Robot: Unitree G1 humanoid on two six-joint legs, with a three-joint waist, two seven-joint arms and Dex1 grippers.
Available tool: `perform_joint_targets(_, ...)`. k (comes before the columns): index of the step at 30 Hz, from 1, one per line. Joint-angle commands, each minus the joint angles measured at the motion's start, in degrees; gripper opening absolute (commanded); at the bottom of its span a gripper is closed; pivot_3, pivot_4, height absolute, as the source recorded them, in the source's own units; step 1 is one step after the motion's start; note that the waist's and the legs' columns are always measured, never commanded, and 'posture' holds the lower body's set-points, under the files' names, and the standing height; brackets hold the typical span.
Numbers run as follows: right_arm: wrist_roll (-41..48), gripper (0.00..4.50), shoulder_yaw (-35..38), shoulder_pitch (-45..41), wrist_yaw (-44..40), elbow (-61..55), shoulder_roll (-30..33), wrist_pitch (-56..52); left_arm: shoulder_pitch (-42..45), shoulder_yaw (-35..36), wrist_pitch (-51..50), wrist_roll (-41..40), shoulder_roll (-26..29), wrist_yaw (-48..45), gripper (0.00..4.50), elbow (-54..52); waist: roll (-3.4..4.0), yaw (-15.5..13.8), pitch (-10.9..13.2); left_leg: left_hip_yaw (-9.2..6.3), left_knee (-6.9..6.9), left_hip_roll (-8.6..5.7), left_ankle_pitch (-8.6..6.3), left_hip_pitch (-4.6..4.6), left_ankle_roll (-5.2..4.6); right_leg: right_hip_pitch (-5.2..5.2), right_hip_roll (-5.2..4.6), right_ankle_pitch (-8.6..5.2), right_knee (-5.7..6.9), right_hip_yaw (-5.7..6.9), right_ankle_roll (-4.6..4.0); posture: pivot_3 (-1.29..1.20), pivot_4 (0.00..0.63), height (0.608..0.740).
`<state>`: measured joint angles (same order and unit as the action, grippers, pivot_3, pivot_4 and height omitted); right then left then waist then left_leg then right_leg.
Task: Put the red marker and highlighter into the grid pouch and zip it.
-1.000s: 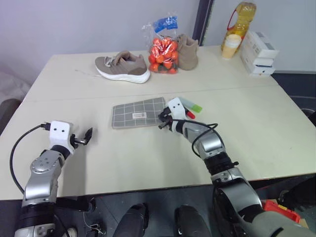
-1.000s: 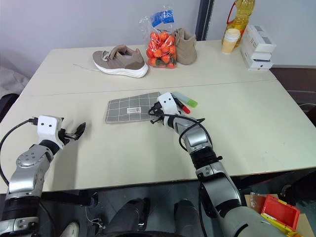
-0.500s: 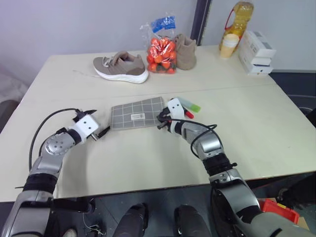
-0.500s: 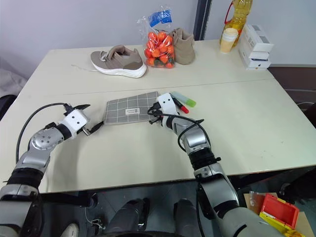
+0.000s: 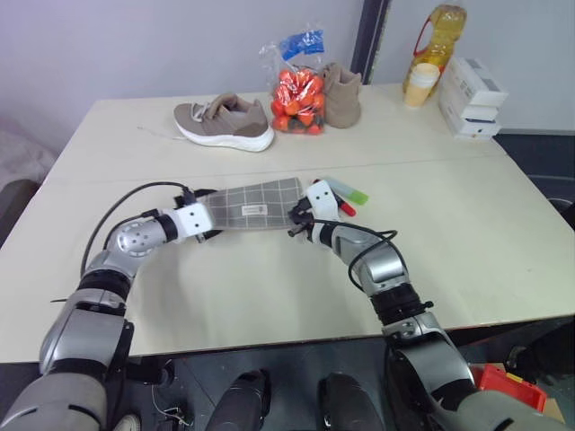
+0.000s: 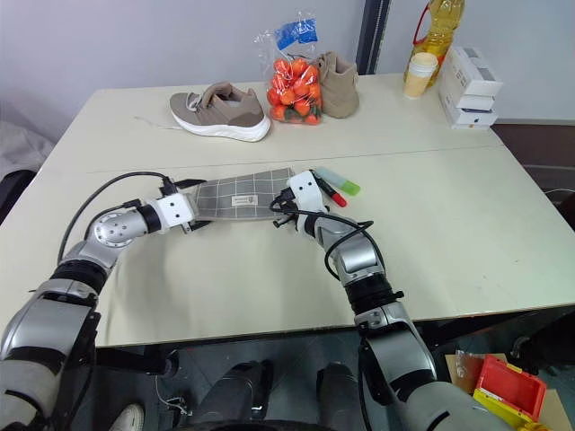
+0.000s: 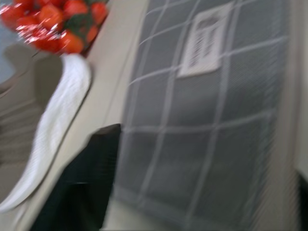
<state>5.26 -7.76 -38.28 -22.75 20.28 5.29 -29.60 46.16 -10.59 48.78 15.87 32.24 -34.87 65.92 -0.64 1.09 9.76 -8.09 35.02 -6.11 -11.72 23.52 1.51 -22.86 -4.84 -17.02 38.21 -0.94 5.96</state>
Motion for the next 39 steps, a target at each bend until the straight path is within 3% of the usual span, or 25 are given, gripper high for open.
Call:
perform_joint_targets(1,-0.7,0.0,-0.1,1.4,0.7,-1.3,0.3,-0.8,1.6,0.8,2.1,-1.4,0.8,-1.1,1.55,0.9,0.0,0.1,0.0,0.0,-0.01,0.02,0.0,0.02,0.0,0.01,0.03,0.0,0.01,-0.01,0.0,0.0,0.15,0.74)
perform_joint_targets(4,-0.8,0.0,-0.2,1.8,0.8,-1.8,0.3,-0.2,1.2,2.1,1.5,-3.1,0.7,-2.4,0.07,1.1,0.0,0.1,0.0,0.0,-0.01,0.05,0.0,0.03,0.0,-0.01,0.08,0.0,0.07,-0.03,0.0,0.0,0.15,0.74)
perform_joint_targets(12,-0.1,0.0,1.3,0.5,-0.3,-5.3,2.1,4.9,-3.2,7.7,-4.6,-10.4,0.8,-2.3,0.07,-3.7,0.0,0.5,0.0,0.0,-0.01,0.07,0.0,0.03,0.0,-0.05,0.11,0.0,0.09,-0.09,0.0,0.0,0.15,0.74)
perform_joint_targets(18,1.1,0.0,1.0,3.0,-5.5,-13.3,7.7,5.9,-15.5,14.3,-18.9,-19.7,-1.0,-0.2,0.07,-25.4,0.01,1.5,0.0,0.01,-0.02,0.08,0.0,0.16,0.0,-0.19,0.04,0.0,0.1,-0.18,0.0,0.0,0.15,0.74)
perform_joint_targets(21,3.7,0.88,2.3,5.0,-7.8,-17.1,9.9,1.6,-23.1,15.6,-26.9,-21.5,-2.3,2.6,0.0,-38.6,0.01,1.5,0.0,0.03,-0.05,0.11,0.0,0.2,0.0,-0.24,0.04,0.0,0.09,-0.28,0.0,0.0,0.15,0.74)
perform_joint_targets(26,6.0,3.42,2.6,5.6,-8.5,-21.2,9.1,-0.9,-29.2,15.7,-36.0,-21.9,-4.0,5.6,0.0,-51.5,0.02,1.3,0.0,0.03,-0.01,0.15,0.0,0.2,0.01,-0.26,0.08,0.08,0.11,-0.32,-0.13,0.0,0.15,0.74)
perform_joint_targets(38,5.2,3.42,1.8,0.8,-4.1,-17.0,3.5,-2.1,-30.9,12.8,-41.4,-20.0,-5.9,5.4,0.0,-59.2,0.02,1.2,0.0,0.04,0.0,0.22,0.04,0.18,0.08,-0.25,0.15,0.11,0.1,-0.3,-0.18,0.0,0.15,0.74)
perform_joint_targets(39,5.1,3.19,1.8,0.4,-3.6,-16.2,3.0,-2.1,-30.8,12.6,-41.6,-19.9,-6.1,5.3,0.0,-59.3,0.02,1.2,0.0,0.04,-0.01,0.21,0.05,0.18,0.08,-0.26,0.15,0.11,0.1,-0.3,-0.18,0.0,0.15,0.74)
